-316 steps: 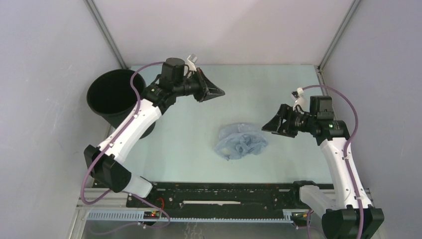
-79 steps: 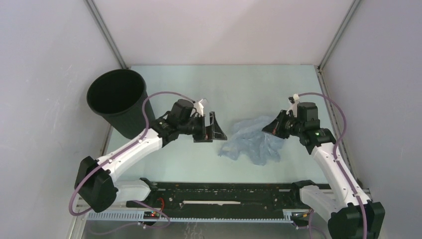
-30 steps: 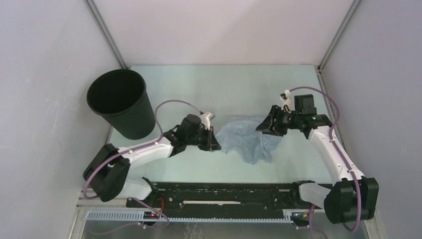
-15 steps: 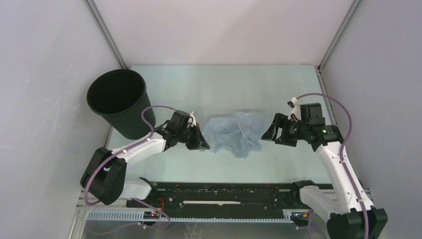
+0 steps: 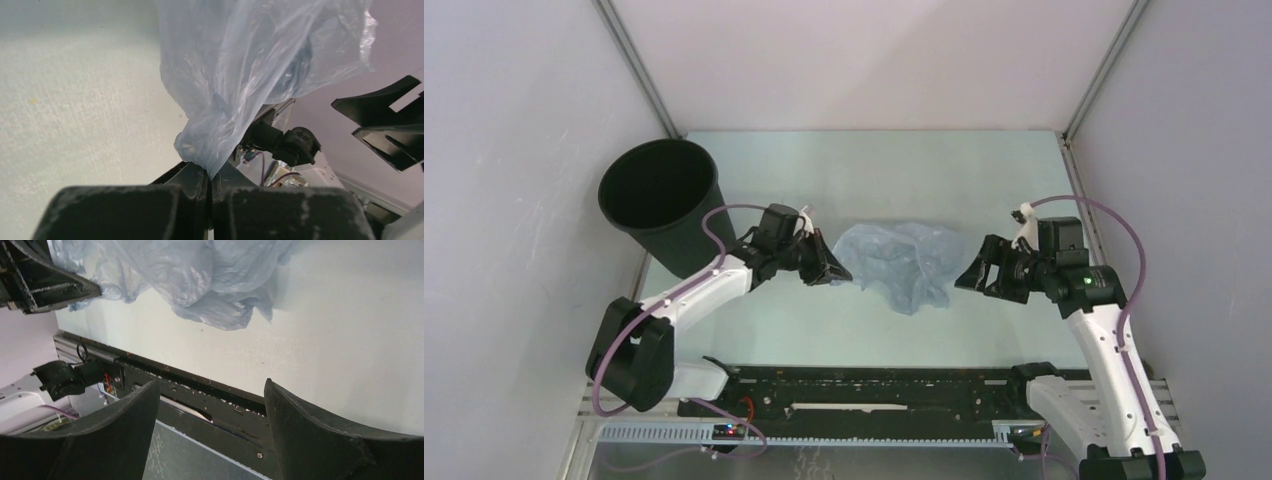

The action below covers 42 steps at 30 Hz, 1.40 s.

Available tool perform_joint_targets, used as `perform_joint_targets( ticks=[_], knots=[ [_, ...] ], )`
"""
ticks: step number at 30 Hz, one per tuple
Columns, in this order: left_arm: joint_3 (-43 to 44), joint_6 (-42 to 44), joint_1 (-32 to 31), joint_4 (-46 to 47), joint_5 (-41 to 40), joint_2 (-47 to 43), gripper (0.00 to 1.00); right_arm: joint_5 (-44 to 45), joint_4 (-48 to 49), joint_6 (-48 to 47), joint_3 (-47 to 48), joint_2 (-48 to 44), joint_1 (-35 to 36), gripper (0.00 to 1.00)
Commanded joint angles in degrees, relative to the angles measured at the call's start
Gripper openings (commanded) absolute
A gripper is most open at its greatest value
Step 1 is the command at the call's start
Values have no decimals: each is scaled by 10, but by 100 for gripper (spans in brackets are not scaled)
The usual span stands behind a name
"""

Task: Put the trash bags into the trash bin

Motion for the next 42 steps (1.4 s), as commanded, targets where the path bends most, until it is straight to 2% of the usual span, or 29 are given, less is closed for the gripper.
perform_joint_targets(
  ticks=[1, 5, 12, 13, 17, 19, 21, 24, 29, 36, 39, 42],
  knots=[
    [22, -46, 14, 22, 35, -25, 0, -15, -7, -16, 8, -5, -22, 84],
    [18, -62, 20, 24, 38, -34, 0, 6, 3, -17, 5, 24, 12, 84],
    [18, -68, 25, 27, 49, -33, 0, 60, 104, 8, -24, 123, 93, 79],
    [19, -68, 27, 28, 51, -30, 0, 61, 127, 15, -31, 135, 98, 76],
    [21, -70, 29, 30, 58, -23, 0, 62, 213, 36, -65, 190, 123, 52],
    [24, -70, 29, 30, 60, -22, 0, 79, 237, 37, -76, 209, 141, 49],
    [27, -70, 30, 30, 60, -23, 0, 99, 257, 41, -84, 223, 157, 50],
    [28, -73, 30, 30, 59, -25, 0, 137, 287, 47, -93, 240, 179, 60],
    [20, -73, 30, 31, 54, -34, 0, 217, 346, 50, -101, 258, 210, 66],
    [12, -76, 30, 30, 55, -41, 0, 247, 451, 4, -156, 216, 243, 81],
    [16, -75, 30, 28, 51, -46, 0, 208, 485, -18, -160, 222, 240, 76],
    [23, -71, 31, 19, 49, -44, 0, 184, 489, -14, -155, 228, 236, 59]
  ],
)
